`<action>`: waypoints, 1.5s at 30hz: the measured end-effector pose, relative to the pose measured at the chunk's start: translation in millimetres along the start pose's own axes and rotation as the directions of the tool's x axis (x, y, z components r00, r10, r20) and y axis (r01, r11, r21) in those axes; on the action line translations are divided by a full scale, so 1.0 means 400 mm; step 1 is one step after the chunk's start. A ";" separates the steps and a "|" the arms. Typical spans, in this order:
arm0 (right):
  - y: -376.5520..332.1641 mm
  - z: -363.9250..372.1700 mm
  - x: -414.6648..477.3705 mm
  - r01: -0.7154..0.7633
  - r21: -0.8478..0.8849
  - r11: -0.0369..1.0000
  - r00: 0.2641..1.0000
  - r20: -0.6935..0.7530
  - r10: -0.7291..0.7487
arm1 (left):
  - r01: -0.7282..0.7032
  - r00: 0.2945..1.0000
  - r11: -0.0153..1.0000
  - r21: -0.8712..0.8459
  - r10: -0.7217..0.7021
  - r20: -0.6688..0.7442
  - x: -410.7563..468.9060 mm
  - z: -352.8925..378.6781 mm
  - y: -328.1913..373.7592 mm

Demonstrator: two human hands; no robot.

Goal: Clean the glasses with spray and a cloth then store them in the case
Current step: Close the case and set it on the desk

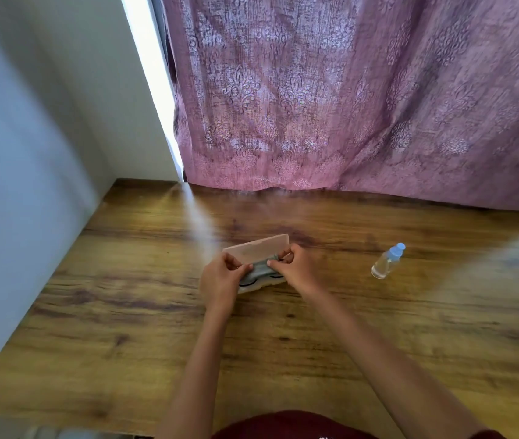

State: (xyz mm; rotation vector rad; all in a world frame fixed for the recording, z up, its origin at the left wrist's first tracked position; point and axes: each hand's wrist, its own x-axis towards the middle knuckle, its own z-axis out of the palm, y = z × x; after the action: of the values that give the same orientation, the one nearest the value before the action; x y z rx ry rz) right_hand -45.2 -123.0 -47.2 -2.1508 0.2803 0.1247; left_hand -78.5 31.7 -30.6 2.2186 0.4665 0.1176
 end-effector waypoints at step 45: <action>0.076 -0.164 0.063 -0.338 0.473 0.813 0.941 0.162 0.297 | 0.088 0.961 0.973 -0.212 -0.027 0.275 0.111 0.091 0.056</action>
State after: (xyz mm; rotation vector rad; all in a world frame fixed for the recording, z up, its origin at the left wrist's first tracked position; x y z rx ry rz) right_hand -29.5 -197.4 -39.8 -1.5668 0.5635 0.2984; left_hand -22.2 8.7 -40.1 1.9610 0.3476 -0.1576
